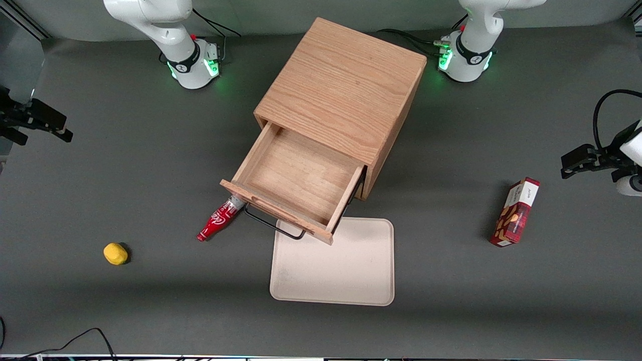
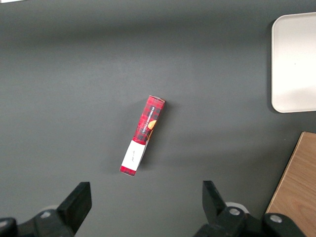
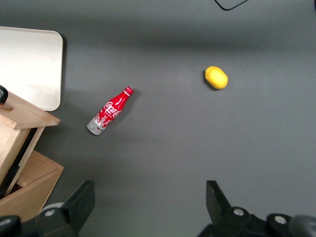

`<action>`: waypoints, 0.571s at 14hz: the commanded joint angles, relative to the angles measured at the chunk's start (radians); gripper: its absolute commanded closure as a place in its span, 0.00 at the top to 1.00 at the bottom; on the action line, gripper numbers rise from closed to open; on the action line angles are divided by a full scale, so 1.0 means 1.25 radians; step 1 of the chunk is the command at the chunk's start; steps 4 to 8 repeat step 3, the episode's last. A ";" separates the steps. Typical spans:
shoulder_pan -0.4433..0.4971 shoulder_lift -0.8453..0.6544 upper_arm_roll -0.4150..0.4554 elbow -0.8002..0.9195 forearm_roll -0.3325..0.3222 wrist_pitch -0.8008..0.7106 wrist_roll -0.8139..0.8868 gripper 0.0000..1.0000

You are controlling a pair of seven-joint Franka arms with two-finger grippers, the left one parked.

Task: Open upper drawer

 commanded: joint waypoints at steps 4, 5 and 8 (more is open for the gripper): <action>0.012 0.042 -0.007 0.071 -0.016 -0.035 0.021 1.00; 0.012 0.042 -0.007 0.071 -0.016 -0.035 0.021 1.00; 0.012 0.042 -0.007 0.071 -0.016 -0.035 0.021 1.00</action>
